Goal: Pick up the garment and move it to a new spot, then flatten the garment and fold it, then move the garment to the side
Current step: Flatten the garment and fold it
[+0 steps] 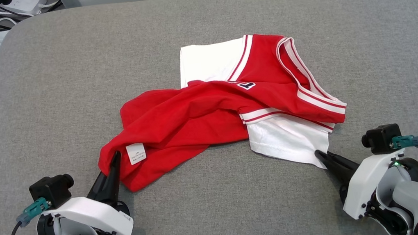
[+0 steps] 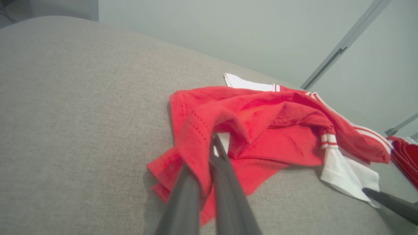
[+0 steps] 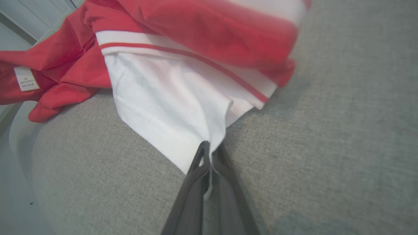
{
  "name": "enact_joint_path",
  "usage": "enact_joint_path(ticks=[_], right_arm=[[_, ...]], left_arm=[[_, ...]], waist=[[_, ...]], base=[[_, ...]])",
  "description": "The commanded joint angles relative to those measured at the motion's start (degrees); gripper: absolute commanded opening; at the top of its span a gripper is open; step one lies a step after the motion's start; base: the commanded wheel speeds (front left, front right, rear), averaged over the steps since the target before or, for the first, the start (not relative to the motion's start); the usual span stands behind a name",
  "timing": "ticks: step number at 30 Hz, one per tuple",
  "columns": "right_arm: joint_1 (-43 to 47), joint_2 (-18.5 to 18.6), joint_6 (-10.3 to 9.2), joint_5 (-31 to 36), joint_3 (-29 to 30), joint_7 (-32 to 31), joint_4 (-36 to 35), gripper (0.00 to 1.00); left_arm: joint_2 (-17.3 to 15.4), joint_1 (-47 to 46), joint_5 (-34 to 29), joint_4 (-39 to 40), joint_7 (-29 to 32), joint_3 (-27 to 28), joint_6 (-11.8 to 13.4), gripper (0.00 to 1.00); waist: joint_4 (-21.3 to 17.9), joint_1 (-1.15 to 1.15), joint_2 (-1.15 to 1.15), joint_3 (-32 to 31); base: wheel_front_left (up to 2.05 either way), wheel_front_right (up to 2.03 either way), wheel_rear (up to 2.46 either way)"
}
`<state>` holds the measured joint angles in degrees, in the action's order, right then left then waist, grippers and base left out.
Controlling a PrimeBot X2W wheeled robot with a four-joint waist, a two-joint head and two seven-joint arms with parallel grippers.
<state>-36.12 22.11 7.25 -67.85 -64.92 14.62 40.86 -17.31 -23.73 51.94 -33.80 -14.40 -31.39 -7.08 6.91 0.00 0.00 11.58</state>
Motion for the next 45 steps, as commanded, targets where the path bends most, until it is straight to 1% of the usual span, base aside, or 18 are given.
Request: enact_joint_path(ticks=[1, 5, 10, 14, 16, 20, 23, 24, 25, 26, 27, 30, 31, 34, 36, 39, 42, 45], right_arm=[[0.29, 0.69, 0.24, -0.65, -0.6, -0.07, -0.26, 0.0], [-1.08, 1.14, 0.24, -2.1, -1.01, 0.04, -1.39, 0.0], [-3.49, 1.8, 0.24, -3.68, 2.1, 0.33, -6.38, 0.0], [-5.17, 2.69, 0.24, -2.83, 7.68, 0.36, -10.34, 0.0], [-5.79, 2.52, 0.24, -2.37, 9.9, 0.36, -11.85, 0.0], [-7.59, 1.58, 0.24, -0.33, 13.97, 0.37, -13.98, 0.0], [-9.05, 0.3, 0.24, 1.31, 17.63, 0.37, -14.78, 0.0], [-10.34, -0.65, 0.24, 2.64, 20.56, 0.37, -14.92, 0.0], [-11.04, -1.08, 0.24, 3.36, 22.09, 0.37, -14.9, 0.0], [-11.75, -1.59, 0.24, 3.89, 24.17, 0.37, -14.96, 0.0], [-11.75, -1.59, 0.24, 3.89, 24.17, 0.37, -14.96, 0.0], [-13.34, -2.71, 0.24, 6.21, 30.74, 0.37, -15.13, 0.0], [-13.11, -3.48, 0.24, 6.92, 33.27, 0.38, -15.31, 0.0], [-11.9, -3.56, 0.24, 6.81, 32.22, 0.38, -14.99, 0.0], [-10.16, -3.06, 0.24, 5.76, 29.32, 0.29, -14.03, 0.0], [-7.04, -2.0, 0.24, 2.68, 24.61, -1.04, -13.4, 0.0], [-4.31, 0.01, 0.24, -0.95, 21.01, -2.51, -15.32, 0.0], [-2.57, 3.24, 0.24, -4.36, 19.14, -2.87, -20.42, 0.0]], left_arm=[[-1.87, -2.14, -0.02, 1.16, -0.6, 1.95, -0.41, 0.0], [-2.05, -2.31, -0.04, 1.3, -0.6, 1.96, -0.41, 0.0], [-3.2, -3.0, 0.64, 2.29, -0.6, 2.11, -0.41, 0.0], [-5.07, -4.97, 2.98, 4.52, -0.18, 0.99, -0.41, 0.0], [-6.31, -6.37, 4.25, 5.83, 1.02, 0.5, -0.41, 0.0], [-8.52, -9.89, 6.93, 8.08, 5.73, -1.36, -0.41, 0.0], [-9.79, -13.3, 9.03, 7.87, 9.77, -1.76, -0.41, 0.0], [-10.31, -15.54, 10.36, 6.88, 12.11, -1.64, -0.41, 0.0], [-10.86, -16.66, 10.25, 6.27, 12.98, -1.87, -0.41, 0.0], [-11.3, -17.83, 10.19, 5.8, 13.36, -1.88, -0.41, 0.0], [-11.3, -17.83, 10.19, 5.8, 13.36, -1.88, -0.41, 0.0], [-12.19, -20.64, 9.97, 4.81, 11.86, -1.13, -0.41, 0.0], [-12.41, -21.22, 10.54, 4.59, 10.49, -0.42, -0.41, 0.0], [-13.01, -20.51, 10.82, 4.16, 9.84, -0.25, -0.41, 0.0], [-13.7, -18.59, 10.59, 3.47, 10.3, -1.15, -0.41, 0.0], [-13.76, -13.97, 12.64, 3.48, 13.16, -2.91, -0.41, 0.0], [-14.67, -9.35, 15.98, 6.34, 16.57, -4.15, -0.41, 0.0], [-17.28, -5.41, 19.19, 12.33, 19.71, -4.79, -0.41, 0.0]], waist=[[-0.05, 0.0, 0.0, -0.03], [-0.32, 0.0, 0.0, -0.36], [-1.24, 0.0, 0.0, -2.13], [-2.06, 0.0, 0.0, -4.05], [-2.47, 0.0, 0.0, -5.05], [-3.3, 0.0, 0.0, -6.63], [-3.88, 0.0, 0.0, -7.64], [-4.47, 0.0, 0.0, -8.18], [-4.82, 0.0, 0.0, -8.44], [-5.19, 0.0, 0.0, -8.64], [-5.19, 0.0, 0.0, -8.64], [-6.13, 0.0, 0.0, -9.5], [-6.58, 0.0, 0.0, -10.24], [-6.82, 0.0, 0.0, -10.74], [-7.03, 0.0, 0.0, -11.09], [-7.02, 0.0, 0.0, -11.54], [-6.77, 0.0, 0.0, -11.96], [-6.32, 0.0, 0.0, -12.28]], base=[[0.0, 0.0, 0.0], [0.0, 0.0, 0.0], [0.0, 0.0, 0.0], [0.0, 0.0, 0.0], [0.0, 0.0, 0.0], [0.0, 0.0, 0.0], [0.0, 0.0, 0.0], [0.0, 0.0, 0.0], [0.0, 0.0, 0.0], [0.0, 0.0, 0.0], [0.0, 0.0, 0.0], [0.0, 0.0, 0.0], [0.0, 0.0, 0.0], [0.0, 0.0, 0.0], [0.0, 0.0, 0.0], [0.0, 0.0, 0.0], [0.0, 0.0, 0.0], [0.0, 0.0, 0.0]])
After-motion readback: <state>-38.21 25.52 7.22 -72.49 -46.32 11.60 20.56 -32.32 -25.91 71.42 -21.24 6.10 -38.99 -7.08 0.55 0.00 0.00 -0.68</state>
